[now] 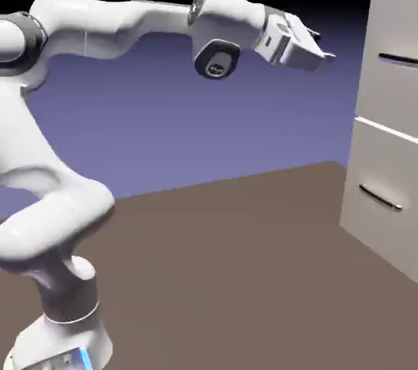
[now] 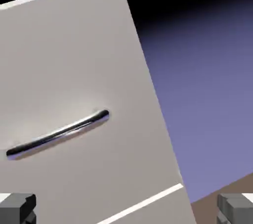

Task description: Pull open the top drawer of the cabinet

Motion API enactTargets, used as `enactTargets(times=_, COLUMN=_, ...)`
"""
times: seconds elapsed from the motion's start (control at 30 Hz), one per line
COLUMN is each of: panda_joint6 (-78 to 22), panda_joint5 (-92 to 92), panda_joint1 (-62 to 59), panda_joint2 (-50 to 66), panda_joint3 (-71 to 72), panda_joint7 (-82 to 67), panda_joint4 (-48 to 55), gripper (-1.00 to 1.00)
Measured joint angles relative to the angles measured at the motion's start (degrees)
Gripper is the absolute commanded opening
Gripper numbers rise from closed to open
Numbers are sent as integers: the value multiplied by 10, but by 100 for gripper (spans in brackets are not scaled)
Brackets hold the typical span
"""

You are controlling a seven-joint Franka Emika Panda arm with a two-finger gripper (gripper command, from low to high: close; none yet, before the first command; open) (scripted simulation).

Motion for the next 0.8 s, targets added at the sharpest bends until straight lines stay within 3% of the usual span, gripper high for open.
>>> enactTargets(times=0.8, panda_joint6=6, panda_joint5=543, panda_joint1=-498, panda_joint2=-3, panda_joint3=468, panda_joint7=-105, panda_joint4=332, gripper=0)
